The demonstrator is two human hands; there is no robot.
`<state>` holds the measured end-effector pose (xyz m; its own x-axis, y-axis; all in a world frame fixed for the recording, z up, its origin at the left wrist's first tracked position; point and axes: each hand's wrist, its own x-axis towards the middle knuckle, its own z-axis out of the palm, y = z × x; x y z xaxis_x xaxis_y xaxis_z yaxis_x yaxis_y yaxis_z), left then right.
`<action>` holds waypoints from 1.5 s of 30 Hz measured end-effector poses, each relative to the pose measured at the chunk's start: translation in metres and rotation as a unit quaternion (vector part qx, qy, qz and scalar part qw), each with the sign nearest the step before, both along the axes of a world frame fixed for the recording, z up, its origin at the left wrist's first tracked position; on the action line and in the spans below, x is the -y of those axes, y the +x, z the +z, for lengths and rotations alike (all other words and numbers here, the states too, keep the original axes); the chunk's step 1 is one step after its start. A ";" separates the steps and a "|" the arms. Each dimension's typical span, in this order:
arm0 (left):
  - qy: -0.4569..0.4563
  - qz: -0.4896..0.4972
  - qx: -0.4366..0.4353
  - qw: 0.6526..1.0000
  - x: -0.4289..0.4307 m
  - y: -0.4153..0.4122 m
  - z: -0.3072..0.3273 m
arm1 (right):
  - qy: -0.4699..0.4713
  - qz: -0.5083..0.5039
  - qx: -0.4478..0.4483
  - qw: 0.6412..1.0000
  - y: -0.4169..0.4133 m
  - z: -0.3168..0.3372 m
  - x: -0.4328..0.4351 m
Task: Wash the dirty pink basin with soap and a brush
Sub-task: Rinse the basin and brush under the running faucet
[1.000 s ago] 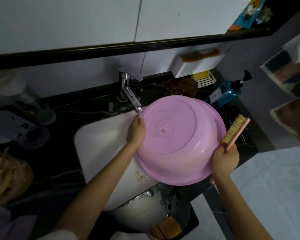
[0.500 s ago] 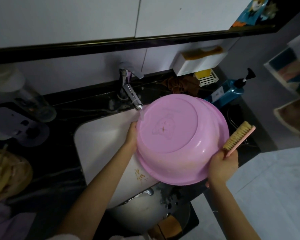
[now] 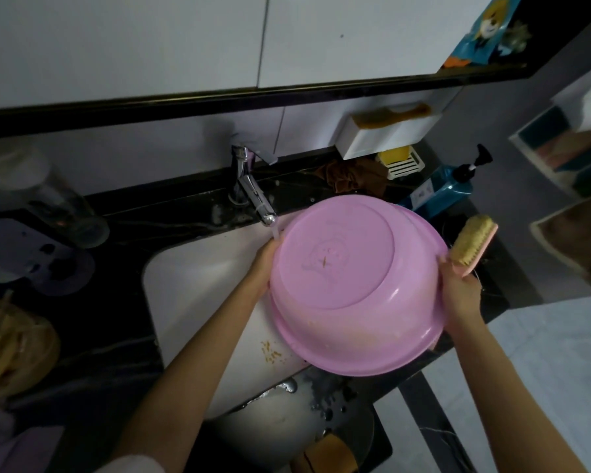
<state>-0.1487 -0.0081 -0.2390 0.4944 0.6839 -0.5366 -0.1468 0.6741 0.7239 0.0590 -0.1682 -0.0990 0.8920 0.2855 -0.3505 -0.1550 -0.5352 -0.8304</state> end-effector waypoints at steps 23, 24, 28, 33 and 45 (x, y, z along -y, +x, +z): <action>-0.022 -0.012 -0.086 0.996 0.010 0.012 -0.005 | 0.129 -0.069 0.151 0.978 -0.083 -0.004 0.037; -0.029 -0.004 -0.078 0.996 0.012 0.014 -0.004 | 0.137 -0.057 0.146 0.978 -0.084 -0.006 0.038; -0.020 -0.010 -0.076 0.997 0.002 0.020 -0.026 | 0.144 -0.004 0.114 0.983 -0.069 0.004 0.044; -0.013 -0.045 -0.080 0.996 -0.001 0.020 -0.022 | 0.109 0.075 0.107 0.985 -0.033 0.034 0.019; 0.273 0.003 -0.325 0.905 0.063 0.009 0.035 | 0.027 -0.013 0.106 0.994 -0.031 0.016 0.003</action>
<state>-0.1393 -0.0715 -0.2036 0.1920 0.9366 -0.2933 0.4269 0.1894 0.8842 0.0285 -0.1707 -0.0832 0.9517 0.2740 -0.1384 0.0133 -0.4872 -0.8732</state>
